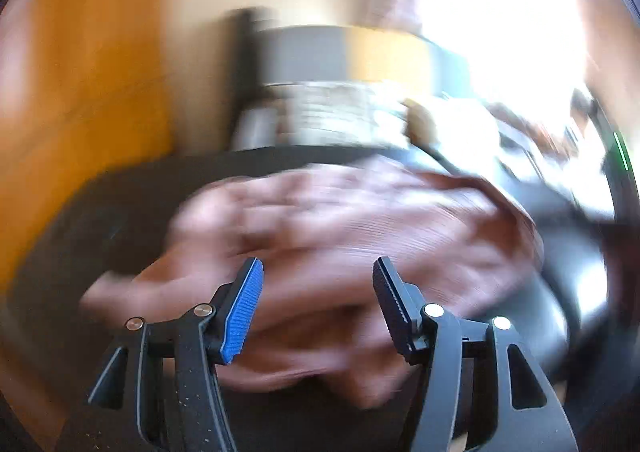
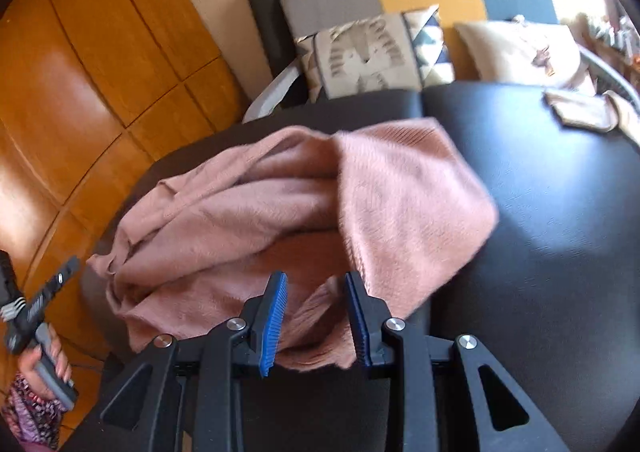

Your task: Fold clothes

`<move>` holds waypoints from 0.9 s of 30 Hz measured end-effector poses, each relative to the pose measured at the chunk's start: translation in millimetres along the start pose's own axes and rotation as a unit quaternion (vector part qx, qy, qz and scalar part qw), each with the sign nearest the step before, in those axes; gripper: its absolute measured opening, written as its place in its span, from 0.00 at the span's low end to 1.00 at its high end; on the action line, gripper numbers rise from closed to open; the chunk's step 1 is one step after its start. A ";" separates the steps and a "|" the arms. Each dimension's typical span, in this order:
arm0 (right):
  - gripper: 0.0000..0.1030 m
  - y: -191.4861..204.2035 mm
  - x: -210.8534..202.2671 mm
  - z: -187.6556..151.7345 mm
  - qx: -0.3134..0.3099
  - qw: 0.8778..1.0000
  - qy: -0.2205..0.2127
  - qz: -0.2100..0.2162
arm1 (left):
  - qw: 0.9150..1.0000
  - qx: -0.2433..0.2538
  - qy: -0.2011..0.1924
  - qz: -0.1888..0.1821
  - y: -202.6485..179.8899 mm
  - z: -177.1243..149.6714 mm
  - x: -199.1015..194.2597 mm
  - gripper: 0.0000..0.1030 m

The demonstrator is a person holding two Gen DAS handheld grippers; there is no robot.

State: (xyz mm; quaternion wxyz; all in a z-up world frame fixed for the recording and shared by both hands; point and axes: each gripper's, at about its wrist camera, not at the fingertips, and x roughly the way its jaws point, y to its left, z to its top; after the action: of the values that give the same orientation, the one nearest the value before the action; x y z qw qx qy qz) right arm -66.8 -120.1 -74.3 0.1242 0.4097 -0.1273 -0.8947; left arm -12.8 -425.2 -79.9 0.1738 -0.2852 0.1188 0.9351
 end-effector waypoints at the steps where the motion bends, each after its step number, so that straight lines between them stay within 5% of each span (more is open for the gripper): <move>1: 0.29 -2.0 -1.7 -0.8 -0.002 1.000 0.000 -0.012 | 0.998 0.055 0.006 -0.013 -26.0 -1.8 7.4 0.59; 4: 0.29 -9.6 -1.4 -4.9 -0.008 0.999 0.011 -0.046 | 0.973 0.224 0.021 -0.046 -112.5 -14.0 30.4 0.59; 8: 0.30 -16.5 3.0 -9.8 0.009 0.999 0.020 -0.038 | 0.943 0.332 0.031 -0.015 -158.9 -28.0 71.1 0.59; 14: 0.29 -9.2 34.6 -16.1 -0.001 0.995 0.059 -0.079 | 0.972 0.218 0.080 -0.036 -127.9 -12.1 111.6 0.67; 16: 0.17 -8.2 35.2 -17.0 -0.010 0.996 0.041 -0.075 | 0.978 0.183 0.085 -0.053 -114.5 -11.9 113.7 0.68; 23: 0.09 -32.1 11.2 -4.3 0.027 0.994 -0.021 -0.102 | 0.989 0.098 0.091 -0.068 -79.5 -28.9 110.5 0.68; 27: 0.09 -37.7 -1.4 9.1 0.034 0.991 -0.050 -0.120 | 0.990 0.089 0.089 -0.055 -69.6 -37.6 97.3 0.68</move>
State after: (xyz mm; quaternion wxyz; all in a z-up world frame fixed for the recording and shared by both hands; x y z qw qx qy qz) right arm -77.3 -83.1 -80.0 -0.0045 0.3806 -0.1137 -0.9177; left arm -42.6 -348.9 -174.7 0.2383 -0.3569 0.2012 0.8805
